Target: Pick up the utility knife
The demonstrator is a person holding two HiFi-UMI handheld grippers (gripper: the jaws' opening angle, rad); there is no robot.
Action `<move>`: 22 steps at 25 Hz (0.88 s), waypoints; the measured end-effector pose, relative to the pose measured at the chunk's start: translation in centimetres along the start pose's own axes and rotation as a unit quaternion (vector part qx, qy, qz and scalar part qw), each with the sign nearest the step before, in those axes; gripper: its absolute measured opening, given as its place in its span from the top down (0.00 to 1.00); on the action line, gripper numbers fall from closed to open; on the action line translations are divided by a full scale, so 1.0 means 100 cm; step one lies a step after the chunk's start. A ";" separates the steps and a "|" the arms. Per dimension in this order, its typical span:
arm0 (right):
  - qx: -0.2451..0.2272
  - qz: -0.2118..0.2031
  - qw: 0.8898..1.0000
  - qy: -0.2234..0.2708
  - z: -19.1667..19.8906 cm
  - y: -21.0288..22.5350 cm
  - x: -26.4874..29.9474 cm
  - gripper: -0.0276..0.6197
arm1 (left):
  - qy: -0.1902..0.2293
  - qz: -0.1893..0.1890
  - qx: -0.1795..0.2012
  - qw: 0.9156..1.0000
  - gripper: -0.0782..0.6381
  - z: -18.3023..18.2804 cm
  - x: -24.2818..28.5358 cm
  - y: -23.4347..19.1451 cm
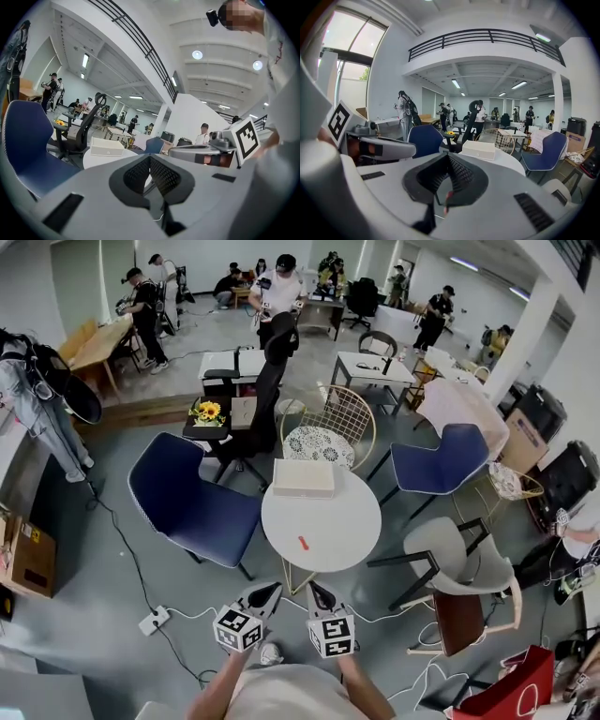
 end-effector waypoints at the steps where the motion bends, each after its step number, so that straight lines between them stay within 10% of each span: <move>1: 0.002 0.002 1.000 -0.001 0.000 0.000 0.002 0.93 | -0.002 0.000 -0.002 1.000 0.87 0.000 0.000 -0.002; 22: 0.024 0.003 1.000 -0.016 0.002 0.022 0.045 0.93 | -0.021 -0.012 -0.010 1.000 0.87 0.006 0.021 -0.040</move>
Point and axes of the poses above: the fingertips, and each gripper's own axes: x forward along the fingers, y to its right, z out of its underside, the point moved 5 cm from there along -x, backward along the fingers, and after that the axes turned 9 degrees about x, right-handed, at the moved point
